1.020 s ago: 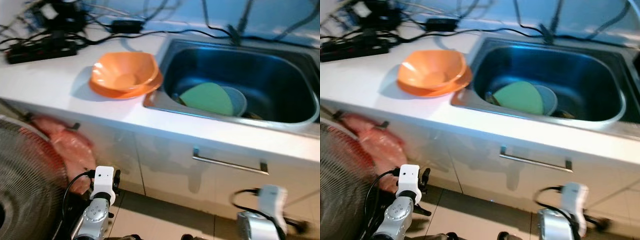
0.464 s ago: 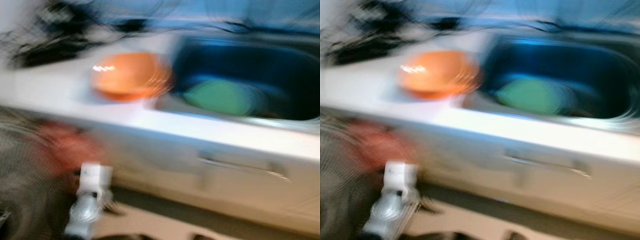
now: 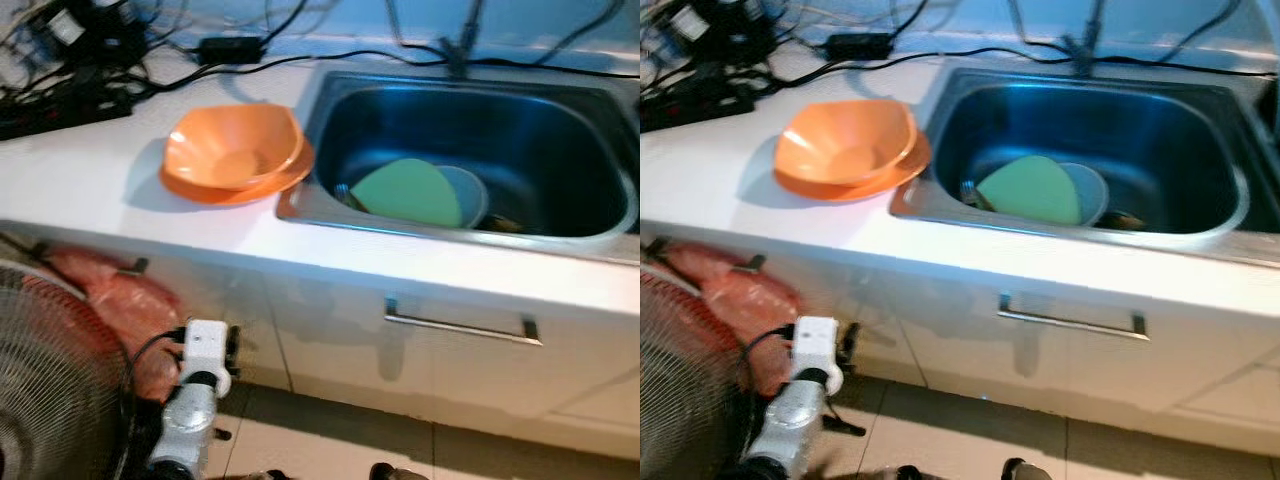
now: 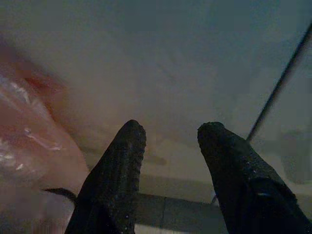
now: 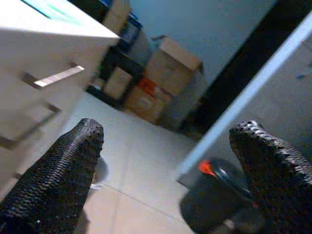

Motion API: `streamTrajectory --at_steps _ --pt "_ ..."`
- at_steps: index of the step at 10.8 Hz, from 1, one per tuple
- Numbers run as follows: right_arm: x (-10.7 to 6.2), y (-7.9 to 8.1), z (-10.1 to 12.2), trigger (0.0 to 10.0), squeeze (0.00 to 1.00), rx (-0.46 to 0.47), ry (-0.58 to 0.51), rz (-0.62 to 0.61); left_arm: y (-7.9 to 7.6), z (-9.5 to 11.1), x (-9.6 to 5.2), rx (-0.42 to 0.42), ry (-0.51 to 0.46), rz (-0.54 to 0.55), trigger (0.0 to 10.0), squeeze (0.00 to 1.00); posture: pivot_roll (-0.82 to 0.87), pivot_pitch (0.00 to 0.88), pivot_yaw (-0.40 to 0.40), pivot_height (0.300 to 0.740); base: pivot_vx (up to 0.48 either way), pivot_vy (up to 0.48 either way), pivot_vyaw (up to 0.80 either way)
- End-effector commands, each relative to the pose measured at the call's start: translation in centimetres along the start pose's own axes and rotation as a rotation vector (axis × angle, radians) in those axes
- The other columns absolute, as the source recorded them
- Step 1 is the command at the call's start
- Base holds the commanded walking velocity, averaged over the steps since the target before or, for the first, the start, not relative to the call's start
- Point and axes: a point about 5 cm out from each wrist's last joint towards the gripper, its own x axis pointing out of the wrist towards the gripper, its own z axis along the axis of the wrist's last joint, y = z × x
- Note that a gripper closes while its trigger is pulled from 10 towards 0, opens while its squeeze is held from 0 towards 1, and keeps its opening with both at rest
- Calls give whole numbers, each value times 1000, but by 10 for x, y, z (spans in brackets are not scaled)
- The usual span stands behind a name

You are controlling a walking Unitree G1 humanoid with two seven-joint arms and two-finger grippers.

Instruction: Kitchen organization

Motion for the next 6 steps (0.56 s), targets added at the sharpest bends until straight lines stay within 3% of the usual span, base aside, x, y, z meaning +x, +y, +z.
streamTrajectory --at_steps 1,3,5,6 --pt "1 -1 -1 10000 0 28 7 -1 6 -4 -3 1 14 21 10000 0 -57 123 43 740 0 0 0" --pt "-1 0 34 10000 0 99 -170 -27 8 0 0 6 -3 22 10000 0 -59 120 49 740 0 0 0" --pt "-11 6 90 10000 0 232 -378 13 5 7 3 11 -29 14 10000 0 -59 114 51 740 0 0 0" --pt "-17 9 106 10000 0 290 -426 46 5 9 4 12 -35 13 10000 0 -58 113 51 740 0 0 0"
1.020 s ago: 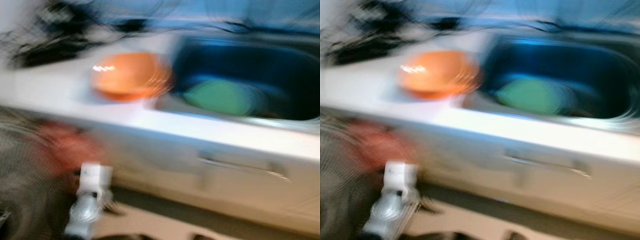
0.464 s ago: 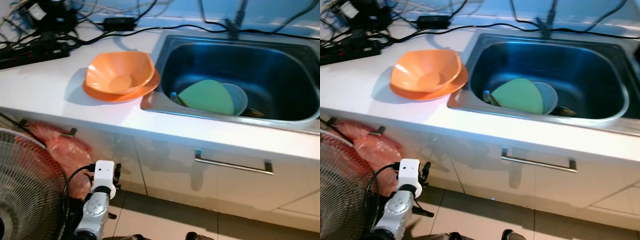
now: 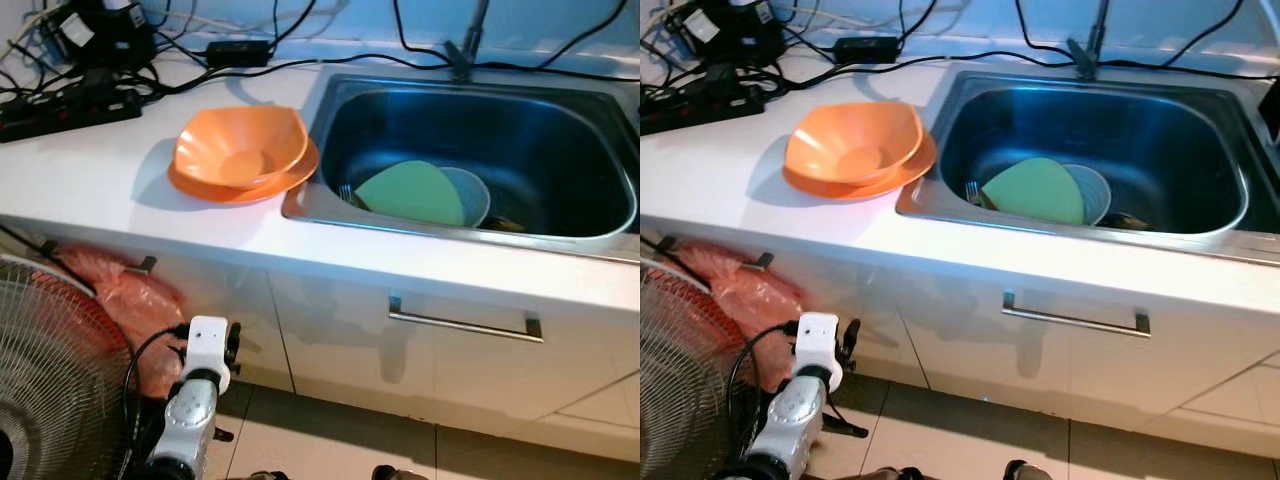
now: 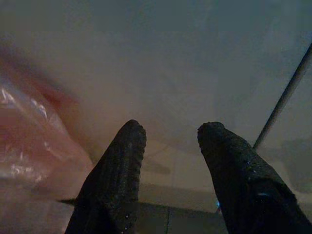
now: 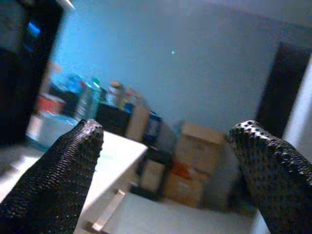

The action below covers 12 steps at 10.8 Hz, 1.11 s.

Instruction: Kitchen organization

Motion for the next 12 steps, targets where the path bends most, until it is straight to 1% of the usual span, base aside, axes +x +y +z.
streamTrajectory --at_steps 1,2,3,4,5,6,8,10,11,12 --pt "-2 16 17 10000 0 108 -36 122 2 4 1 1 -21 11 10000 0 -59 111 50 740 0 0 0" --pt "-12 38 26 10000 0 234 -12 292 2 8 3 -5 -36 13 10000 0 -57 111 50 740 0 0 0" --pt "-40 73 40 10000 0 374 13 571 2 20 8 -6 -84 15 10000 0 -49 108 47 740 0 0 0" --pt "-55 86 47 10000 0 435 22 672 2 27 11 -7 -110 16 10000 0 -49 108 47 740 0 0 0" --pt "-73 99 54 10000 0 522 63 774 1 37 14 -4 -152 11 10000 0 -38 108 45 740 0 0 0" --pt "-107 120 69 10000 0 642 94 1037 -2 55 18 -5 -222 3 10000 0 -22 110 44 740 0 0 0" --pt "-136 128 82 10000 0 760 108 1285 -5 67 19 -4 -271 -13 10000 0 -19 108 42 740 0 0 0" --pt "-167 132 91 10000 0 823 64 1532 -15 85 21 -14 -335 -72 10000 0 -14 109 42 740 0 0 0" --pt "-178 134 93 10000 0 836 45 1620 -17 96 21 -22 -365 -91 10000 0 -9 108 42 740 0 0 0" --pt "-186 135 95 10000 0 851 42 1687 -19 102 22 -16 -381 -106 10000 0 -5 106 42 740 0 0 0"
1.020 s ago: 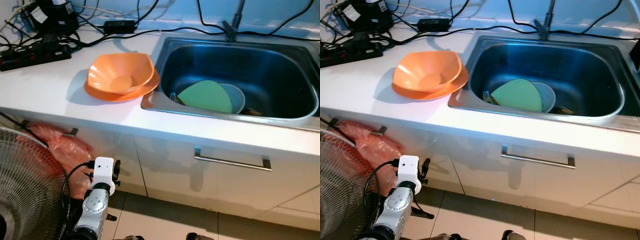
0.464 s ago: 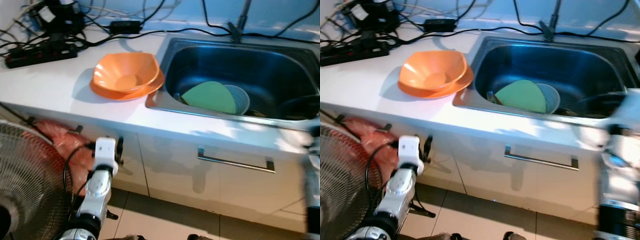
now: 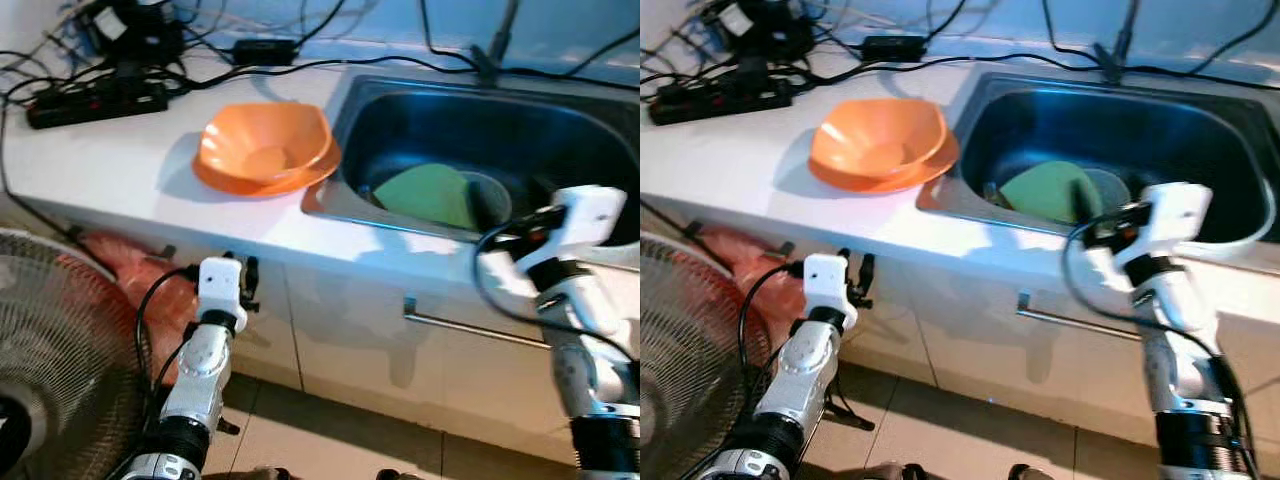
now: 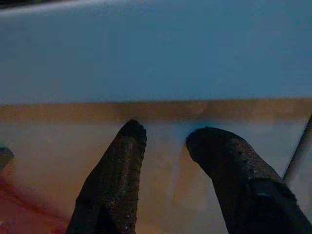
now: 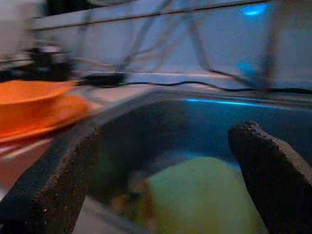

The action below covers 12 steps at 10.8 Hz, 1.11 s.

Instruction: Kitchen organization

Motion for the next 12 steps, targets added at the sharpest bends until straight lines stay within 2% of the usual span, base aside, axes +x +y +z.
streamTrajectory --at_steps 1,4,5,6,8,9,11,12 --pt "2 5 -3 10000 0 13 8 48 -2 18 8 4 -67 -22 10000 0 -6 107 43 740 0 0 0" --pt "6 6 -12 10000 0 30 25 63 -4 30 11 -6 -93 -49 10000 0 -3 108 45 740 0 0 0" --pt "5 4 -15 10000 0 8 45 90 -2 36 13 -8 -110 -48 10000 0 2 109 46 740 0 0 0" --pt "3 -3 -17 10000 0 -18 68 94 3 36 13 -4 -106 -57 10000 0 2 109 46 740 0 0 0" --pt "-3 -19 -15 10000 0 -68 98 88 14 38 10 59 -96 -89 10000 0 8 112 40 740 0 0 0" --pt "-2 -21 -13 10000 0 -73 94 88 22 48 14 87 -117 -78 10000 0 10 111 39 740 0 0 0" --pt "0 -10 -20 10000 0 -63 95 109 29 96 30 97 -232 -69 10000 0 23 108 39 740 0 0 0" --pt "1 -8 -20 10000 0 -56 86 107 29 104 32 111 -249 -73 10000 0 23 108 41 740 0 0 0"
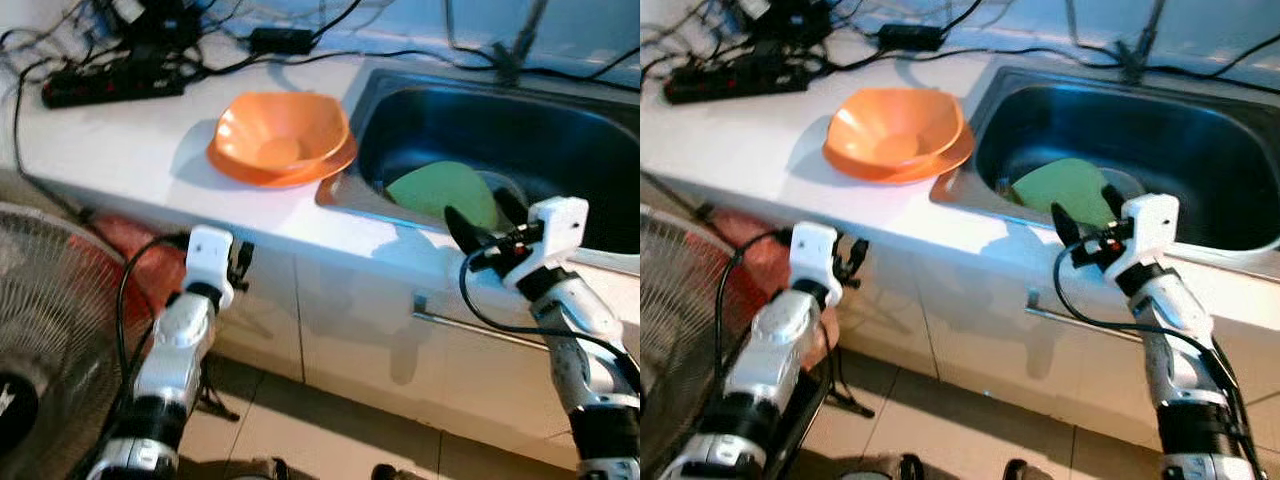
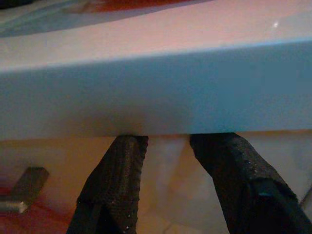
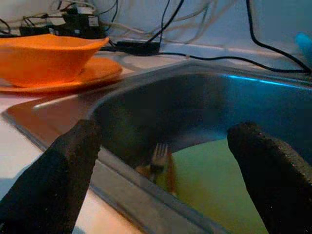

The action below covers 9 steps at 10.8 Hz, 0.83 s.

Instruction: Kitchen organization

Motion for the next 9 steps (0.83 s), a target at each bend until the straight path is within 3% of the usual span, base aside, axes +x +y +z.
streamTrajectory --at_steps 1,4,7,9 --pt "2 0 1 10000 0 0 -9 -5 9 66 12 55 -264 21 10000 0 15 107 45 740 0 0 0" --pt "2 4 -2 10000 0 10 -14 -10 -9 54 7 -11 -221 12 10000 0 18 108 42 740 0 0 0" --pt "3 4 -3 10000 0 14 -14 -16 -13 34 -1 -36 -152 27 10000 0 18 112 47 740 0 0 0" --pt "1 4 -5 10000 0 16 -8 -22 -21 -6 -23 -87 -35 62 10000 0 21 120 47 740 0 0 0"
